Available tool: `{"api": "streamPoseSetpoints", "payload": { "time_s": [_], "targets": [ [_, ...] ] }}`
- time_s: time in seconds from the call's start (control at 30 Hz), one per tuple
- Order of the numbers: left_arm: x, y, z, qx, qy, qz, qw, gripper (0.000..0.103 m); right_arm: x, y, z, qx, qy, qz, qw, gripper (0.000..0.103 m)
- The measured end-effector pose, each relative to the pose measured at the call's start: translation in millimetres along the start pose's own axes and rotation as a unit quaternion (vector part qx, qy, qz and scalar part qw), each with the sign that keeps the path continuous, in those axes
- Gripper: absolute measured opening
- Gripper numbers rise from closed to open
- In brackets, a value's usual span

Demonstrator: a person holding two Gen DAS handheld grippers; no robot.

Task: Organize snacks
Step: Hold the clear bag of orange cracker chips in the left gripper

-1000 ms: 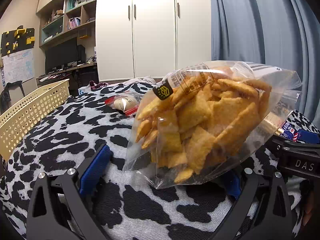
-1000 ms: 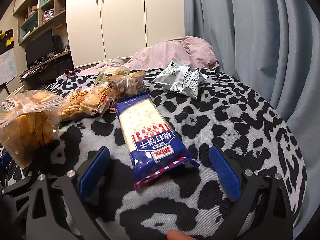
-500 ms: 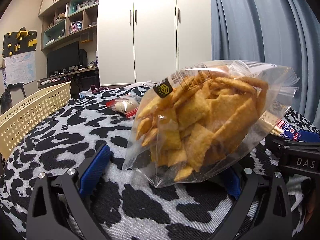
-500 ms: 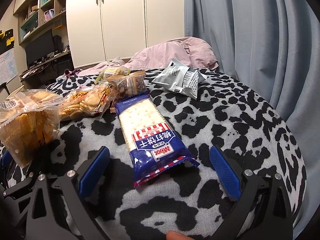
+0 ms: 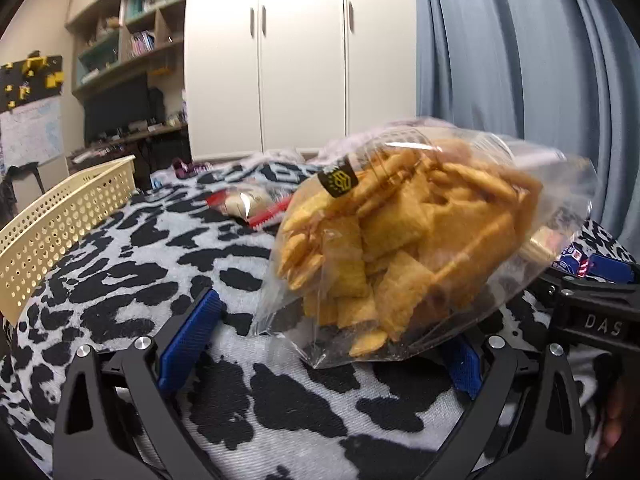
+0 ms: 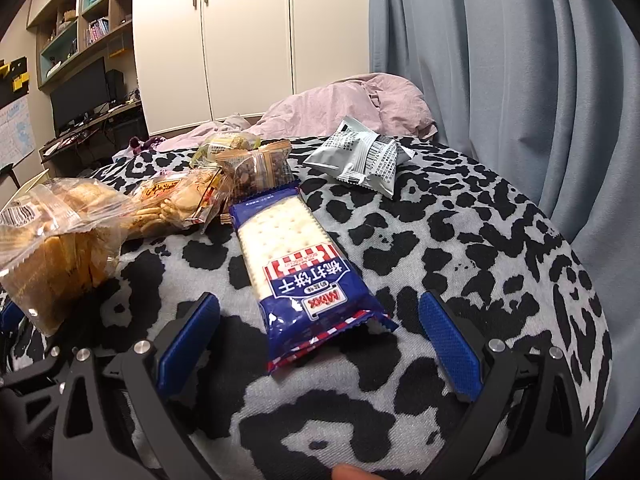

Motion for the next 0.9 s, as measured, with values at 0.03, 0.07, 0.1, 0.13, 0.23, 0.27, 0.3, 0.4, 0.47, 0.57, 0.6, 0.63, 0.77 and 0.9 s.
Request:
{"api": "streamPoseSetpoints", "payload": {
  "time_s": [0.03, 0.07, 0.1, 0.13, 0.23, 0.27, 0.3, 0.4, 0.47, 0.57, 0.6, 0.63, 0.77, 0.9],
  "targets": [
    [1, 0, -1, -0.001, 0.007, -0.001, 1.0000, 0.101, 0, 0, 0, 0.000, 0.001, 0.000, 1.000, 0.098],
    [2, -1, -1, -0.003, 0.013, 0.001, 0.9999, 0.101, 1, -1, 0, -0.001, 0.001, 0.001, 1.000, 0.098],
    [2, -1, -1, -0.006, 0.017, -0.001, 0.9998, 0.101, 1, -1, 6, -0.001, 0.002, 0.000, 1.000, 0.098],
    [3, -2, -1, -0.007, 0.023, -0.002, 0.9997, 0.101, 1, -1, 7, -0.001, 0.002, 0.000, 1.000, 0.098],
    [4, -2, -2, -0.011, 0.040, -0.007, 0.9991, 0.101, 1, -1, 9, 0.000, 0.003, 0.000, 1.000, 0.098],
    [5, -2, -3, -0.012, 0.047, -0.007, 0.9988, 0.101, 1, -1, 9, -0.001, 0.003, 0.000, 1.000, 0.098],
    [6, -3, -4, -0.013, 0.055, -0.009, 0.9983, 0.101, 1, -2, 9, 0.000, 0.004, 0.000, 1.000, 0.098],
    [8, -3, -7, -0.015, 0.070, -0.010, 0.9974, 0.101, 1, -2, 9, 0.000, 0.006, 0.001, 1.000, 0.098],
    [8, -2, -8, -0.015, 0.078, -0.010, 0.9968, 0.101, 1, -2, 8, 0.001, 0.006, 0.002, 1.000, 0.098],
    [11, -1, -13, -0.016, 0.097, -0.010, 0.9951, 0.101, 1, -2, 7, 0.002, 0.007, 0.002, 1.000, 0.098],
    [12, -1, -12, -0.016, 0.105, -0.010, 0.9943, 0.101, 1, -2, 7, 0.003, 0.008, 0.003, 1.000, 0.098],
    [13, -2, -14, -0.017, 0.116, -0.010, 0.9930, 0.101, 1, -2, 8, 0.004, 0.010, 0.004, 1.000, 0.098],
    [16, 2, -20, -0.023, 0.154, -0.013, 0.9877, 0.101, 1, -2, 7, 0.009, 0.021, 0.009, 1.000, 0.098],
    [14, 2, -18, -0.029, 0.155, -0.016, 0.9873, 0.101, 3, -3, 6, 0.015, 0.031, 0.014, 0.999, 0.098]
  ]
}}
Point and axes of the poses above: each gripper's, at about its wrist camera, not at the fingertips, and z roughly against the way its jaws point, y to its left, x to its top, the point moved 5 cm from there along -z, roughly the way its jaws point, and after that the axes turned 8 degrees about -y, right-handed, at the moved point
